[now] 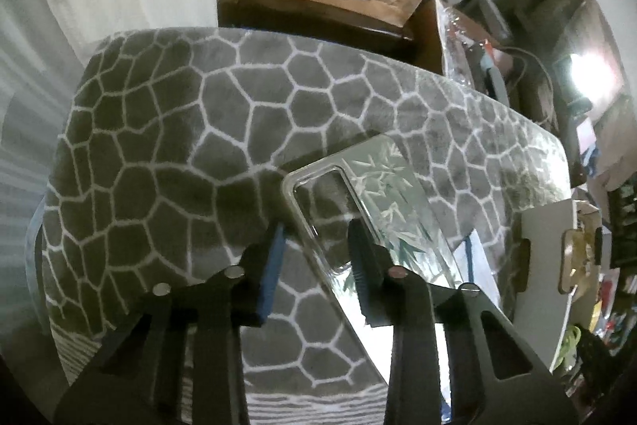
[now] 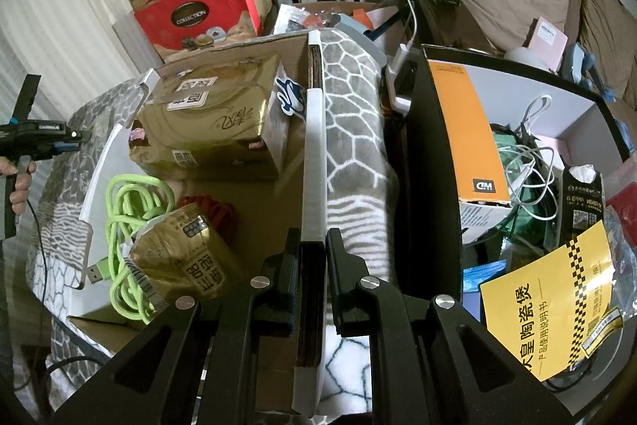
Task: Organize objects
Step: 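Move the left tool to the clear bamboo phone case and grasp it, then lift the phone case with the left tool and lower it into the box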
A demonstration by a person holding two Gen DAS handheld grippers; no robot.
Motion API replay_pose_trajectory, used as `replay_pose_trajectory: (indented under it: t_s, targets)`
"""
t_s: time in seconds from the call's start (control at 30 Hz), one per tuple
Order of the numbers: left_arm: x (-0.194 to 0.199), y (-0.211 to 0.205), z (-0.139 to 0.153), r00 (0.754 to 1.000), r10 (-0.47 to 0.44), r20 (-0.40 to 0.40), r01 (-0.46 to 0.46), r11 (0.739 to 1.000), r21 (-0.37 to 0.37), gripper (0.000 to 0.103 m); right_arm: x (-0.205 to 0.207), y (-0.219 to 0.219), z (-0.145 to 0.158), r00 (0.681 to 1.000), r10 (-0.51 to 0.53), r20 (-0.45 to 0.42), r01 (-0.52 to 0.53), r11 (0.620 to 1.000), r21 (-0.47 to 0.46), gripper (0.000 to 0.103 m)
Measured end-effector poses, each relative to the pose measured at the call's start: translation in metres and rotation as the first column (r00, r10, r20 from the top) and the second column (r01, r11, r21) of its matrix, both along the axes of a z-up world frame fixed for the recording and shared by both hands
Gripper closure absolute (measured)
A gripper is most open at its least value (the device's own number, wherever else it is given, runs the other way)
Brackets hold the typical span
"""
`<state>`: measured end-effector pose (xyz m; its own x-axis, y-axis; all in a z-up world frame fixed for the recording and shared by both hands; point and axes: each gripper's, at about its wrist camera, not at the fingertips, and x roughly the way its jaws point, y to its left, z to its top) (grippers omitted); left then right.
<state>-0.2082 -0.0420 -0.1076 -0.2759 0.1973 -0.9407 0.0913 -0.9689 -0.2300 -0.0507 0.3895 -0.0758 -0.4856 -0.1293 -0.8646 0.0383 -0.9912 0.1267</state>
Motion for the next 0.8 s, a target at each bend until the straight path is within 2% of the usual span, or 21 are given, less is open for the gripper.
replay_pose_trajectory:
  t_s: [0.1, 0.2, 0.33, 0.47, 0.8]
  targets:
    - [-0.001, -0.001, 0.001, 1.0, 0.009, -0.002, -0.009, 1.0, 0.004, 0.078, 0.001, 0.002, -0.001, 1.0, 0.001, 0.002, -0.001, 1.0, 0.0, 0.092]
    - [-0.003, -0.001, 0.0, 1.0, 0.019, -0.003, -0.019, 1.0, -0.011, 0.088, 0.001, 0.001, -0.001, 1.0, 0.0, 0.001, 0.0, 1.0, 0.002, 0.092]
    - [-0.004, -0.007, -0.001, 0.999, 0.049, -0.012, -0.049, 0.999, 0.021, 0.09, 0.001, 0.0, -0.001, 1.0, 0.0, 0.002, 0.0, 1.0, 0.0, 0.092]
    - [-0.001, -0.006, 0.005, 0.999, 0.036, -0.031, -0.034, 0.998, 0.059, 0.095, 0.001, 0.001, -0.001, 1.0, 0.001, 0.001, -0.001, 1.0, 0.002, 0.092]
    - [0.018, 0.012, 0.067, 0.989, -0.041, -0.145, 0.062, 0.988, 0.14, 0.096, 0.001, 0.001, -0.001, 1.0, 0.0, 0.001, 0.0, 1.0, 0.0, 0.092]
